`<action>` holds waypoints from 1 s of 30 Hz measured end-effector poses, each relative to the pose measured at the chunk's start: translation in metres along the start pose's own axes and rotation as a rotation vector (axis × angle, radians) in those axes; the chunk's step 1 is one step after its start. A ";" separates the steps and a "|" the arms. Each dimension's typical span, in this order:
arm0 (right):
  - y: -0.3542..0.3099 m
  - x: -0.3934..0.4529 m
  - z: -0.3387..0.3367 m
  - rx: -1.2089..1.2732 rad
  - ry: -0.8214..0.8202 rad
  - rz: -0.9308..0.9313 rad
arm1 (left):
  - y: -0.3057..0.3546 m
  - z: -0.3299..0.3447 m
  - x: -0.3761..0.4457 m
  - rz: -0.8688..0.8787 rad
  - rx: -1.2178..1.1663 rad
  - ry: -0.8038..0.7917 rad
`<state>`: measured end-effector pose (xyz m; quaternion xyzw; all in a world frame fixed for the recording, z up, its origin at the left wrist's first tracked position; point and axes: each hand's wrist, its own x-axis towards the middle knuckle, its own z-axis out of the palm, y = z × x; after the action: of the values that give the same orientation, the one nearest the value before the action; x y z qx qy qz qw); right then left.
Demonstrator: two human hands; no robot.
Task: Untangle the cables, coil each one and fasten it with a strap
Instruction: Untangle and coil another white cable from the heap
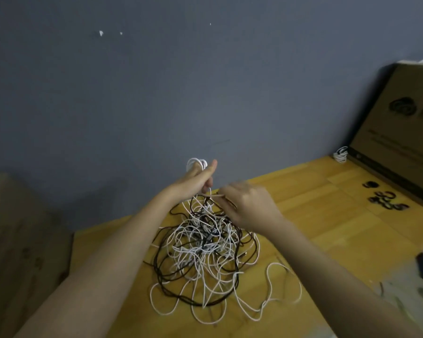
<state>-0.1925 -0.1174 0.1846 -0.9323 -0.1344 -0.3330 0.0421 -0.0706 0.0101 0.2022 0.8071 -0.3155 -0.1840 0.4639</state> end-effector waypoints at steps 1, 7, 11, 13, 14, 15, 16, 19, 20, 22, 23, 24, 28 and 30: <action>0.007 0.002 -0.007 0.058 0.004 0.031 | -0.002 0.002 -0.008 -0.012 0.017 -0.062; 0.033 0.011 -0.013 0.697 0.051 0.532 | 0.010 0.012 -0.059 0.064 -0.462 -0.349; 0.008 -0.008 0.034 1.047 -0.024 0.772 | 0.013 0.010 -0.064 0.120 -0.809 -0.325; -0.011 -0.020 0.058 1.112 -0.151 0.814 | 0.012 0.014 -0.058 0.108 -0.882 -0.150; -0.021 -0.024 0.066 1.127 -0.214 0.810 | 0.009 0.016 -0.053 0.099 -0.859 -0.040; -0.029 -0.029 0.073 1.136 -0.262 0.802 | 0.006 0.017 -0.047 0.084 -0.785 0.073; -0.036 -0.033 0.077 1.130 -0.294 0.797 | 0.000 0.017 -0.040 0.066 -0.676 0.179; -0.044 -0.047 0.076 0.983 -0.442 0.716 | -0.024 0.008 -0.026 0.050 -0.199 0.382; -0.044 -0.053 0.076 0.892 -0.496 0.640 | -0.031 0.005 -0.025 0.042 -0.052 0.370; -0.043 -0.060 0.073 0.732 -0.470 0.493 | -0.045 0.000 -0.027 -0.037 0.249 0.240; -0.042 -0.063 0.072 0.688 -0.382 0.462 | -0.050 0.000 -0.030 -0.075 0.409 0.143; -0.038 -0.064 0.072 0.647 -0.252 0.449 | -0.053 0.001 -0.036 -0.095 0.537 0.042; 0.002 -0.066 0.072 0.436 0.109 0.610 | -0.059 0.009 -0.056 -0.136 0.487 -0.230; 0.019 -0.068 0.074 0.346 -0.090 0.763 | -0.059 0.003 -0.058 -0.117 0.409 -0.234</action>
<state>-0.1926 -0.1385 0.0845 -0.9080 0.1648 -0.2251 0.3127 -0.0949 0.0690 0.1495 0.8743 -0.3505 -0.2352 0.2396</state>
